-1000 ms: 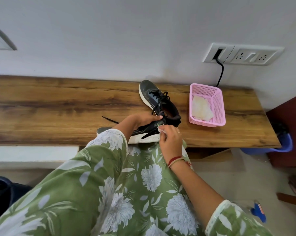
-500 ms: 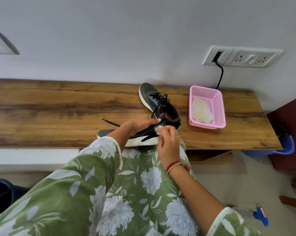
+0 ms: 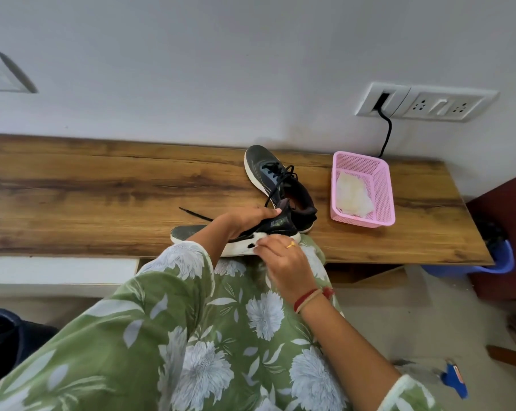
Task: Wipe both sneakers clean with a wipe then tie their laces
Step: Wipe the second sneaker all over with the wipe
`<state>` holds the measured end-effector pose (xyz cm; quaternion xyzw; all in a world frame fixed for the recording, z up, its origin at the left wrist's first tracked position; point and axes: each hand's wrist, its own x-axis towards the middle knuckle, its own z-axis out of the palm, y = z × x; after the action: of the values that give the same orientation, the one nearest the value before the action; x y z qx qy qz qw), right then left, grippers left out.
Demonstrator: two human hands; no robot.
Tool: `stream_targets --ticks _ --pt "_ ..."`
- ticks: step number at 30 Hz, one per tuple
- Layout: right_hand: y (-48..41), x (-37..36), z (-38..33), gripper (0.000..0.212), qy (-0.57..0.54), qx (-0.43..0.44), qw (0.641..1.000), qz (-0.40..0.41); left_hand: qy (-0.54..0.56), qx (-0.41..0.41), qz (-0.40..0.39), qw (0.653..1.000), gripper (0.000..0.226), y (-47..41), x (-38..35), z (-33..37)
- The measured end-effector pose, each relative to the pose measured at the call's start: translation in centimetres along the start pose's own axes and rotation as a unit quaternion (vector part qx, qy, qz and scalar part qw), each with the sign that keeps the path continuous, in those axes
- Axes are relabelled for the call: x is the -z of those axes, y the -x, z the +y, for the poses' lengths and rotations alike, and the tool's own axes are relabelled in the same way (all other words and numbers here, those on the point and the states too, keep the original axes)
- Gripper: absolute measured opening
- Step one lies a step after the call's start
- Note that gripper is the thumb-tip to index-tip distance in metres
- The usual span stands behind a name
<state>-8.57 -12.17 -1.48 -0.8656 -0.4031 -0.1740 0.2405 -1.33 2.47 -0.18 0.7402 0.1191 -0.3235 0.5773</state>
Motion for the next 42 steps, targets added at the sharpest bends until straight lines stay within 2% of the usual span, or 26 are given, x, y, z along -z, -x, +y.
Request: stream_targets --ticks 2,4,6,7,10,15,21,25,26,28,29,30,31,32,33,34,35,36,39,42 --pt "-0.2 0.9 0.6 0.034 -0.051 -0.121 0.989 0.071 -0.007 -0.012 0.004 1.000 0.030 0.1 -0.1 0.1" --pt "-1.0 1.5 1.9 0.048 -0.108 -0.279 0.944 0.142 -0.014 -0.010 0.009 1.000 0.029 0.1 -0.1 0.0" --pt "-2.0 1.6 3.5 0.048 -0.125 -0.391 0.899 0.152 -0.014 -0.007 0.015 1.000 0.029 0.1 -0.1 -0.1" --pt "-2.3 1.4 4.1 0.040 -0.124 -0.413 0.893 0.128 -0.015 -0.008 0.015 1.000 0.029 0.1 -0.1 -0.1" --pt "-2.2 0.2 4.5 0.019 -0.119 -0.394 0.909 0.056 -0.001 -0.012 0.029 0.999 0.028 0.1 -0.3 0.0" --pt "-1.7 -0.8 3.6 0.021 -0.110 -0.379 0.916 0.078 0.039 0.012 0.005 0.999 0.049 -0.2 -0.7 -0.1" --pt "-1.0 -0.6 2.9 0.022 -0.081 -0.279 0.954 0.079 0.049 -0.002 0.010 0.999 0.047 0.0 -0.6 0.1" --pt "-0.9 -0.9 1.6 0.024 -0.026 -0.187 0.982 0.020 0.041 0.003 -0.001 0.999 0.062 0.0 -0.6 -0.1" --pt "-0.8 -1.1 1.2 0.024 -0.017 -0.145 0.989 -0.014 0.041 0.003 0.002 0.999 0.059 0.3 -0.6 0.2" --pt "-0.2 -1.4 0.3 0.026 -0.003 0.006 0.993 -0.118 0.055 0.006 0.001 0.998 0.054 0.4 -0.7 0.4" --pt "0.0 -1.3 0.0 0.026 0.007 0.073 0.987 -0.146 0.061 0.008 0.007 0.998 0.053 0.4 -0.7 0.5" --pt "0.1 -1.2 0.0 0.026 0.007 0.093 0.987 -0.133 0.063 0.006 0.010 0.998 0.053 0.5 -0.8 0.6" --pt "0.1 -1.2 0.1 0.027 -0.017 0.043 0.995 -0.089 0.066 0.000 0.012 0.998 0.053 0.5 -0.8 0.5" --pt "0.0 -0.9 0.2 0.030 -0.058 -0.075 0.995 -0.018 0.075 -0.007 0.010 0.997 0.053 0.4 -0.8 0.4" --pt "-0.3 -0.5 0.5 0.033 -0.097 -0.224 0.967 0.065 0.086 -0.014 0.010 0.996 0.054 0.2 -0.7 0.3" --pt "-0.6 -0.3 1.0 0.036 -0.123 -0.346 0.922 0.122 0.093 -0.016 0.015 0.995 0.054 0.2 -0.8 0.2" --pt "-0.8 -0.3 1.6 0.039 -0.137 -0.414 0.890 0.136 0.094 -0.016 0.020 0.995 0.054 0.2 -0.8 0.3" --pt "-1.0 -0.3 2.0 0.041 -0.139 -0.422 0.888 0.121 0.094 -0.016 0.023 0.995 0.054 0.1 -0.8 0.3" --pt "-1.3 -1.0 1.8 0.036 -0.128 -0.341 0.928 0.071 0.093 -0.026 0.011 0.995 0.055 0.0 -0.7 0.2" --pt "-0.9 -1.2 1.9 0.036 -0.078 -0.317 0.944 0.036 0.099 -0.035 0.002 0.995 0.056 0.0 -0.5 0.0"
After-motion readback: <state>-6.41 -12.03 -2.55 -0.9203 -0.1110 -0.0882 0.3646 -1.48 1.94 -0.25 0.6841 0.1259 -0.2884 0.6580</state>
